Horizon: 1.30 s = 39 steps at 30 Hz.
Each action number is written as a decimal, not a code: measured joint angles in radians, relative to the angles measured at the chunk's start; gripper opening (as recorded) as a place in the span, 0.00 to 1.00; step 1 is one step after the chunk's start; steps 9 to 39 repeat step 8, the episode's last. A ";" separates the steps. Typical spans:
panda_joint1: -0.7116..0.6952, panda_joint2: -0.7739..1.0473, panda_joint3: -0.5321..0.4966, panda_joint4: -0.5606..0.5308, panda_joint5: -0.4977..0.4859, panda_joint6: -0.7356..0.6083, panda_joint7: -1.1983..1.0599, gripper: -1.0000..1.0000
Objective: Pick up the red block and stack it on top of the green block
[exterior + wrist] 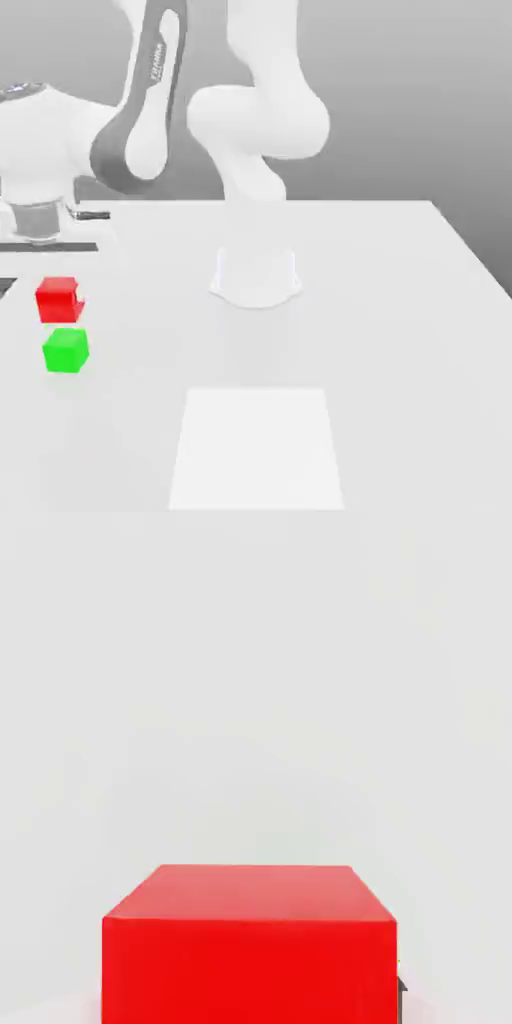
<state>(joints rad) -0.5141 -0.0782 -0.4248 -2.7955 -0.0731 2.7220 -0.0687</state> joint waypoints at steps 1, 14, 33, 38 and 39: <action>0.004 0.033 0.000 0.001 0.034 0.030 -0.027 0.00; -0.017 0.172 0.056 0.007 0.209 0.150 -0.154 1.00; -0.017 0.172 0.056 0.007 0.209 0.150 -0.154 1.00; -0.017 0.172 0.056 0.007 0.209 0.150 -0.154 1.00; -0.017 0.172 0.056 0.007 0.209 0.150 -0.154 1.00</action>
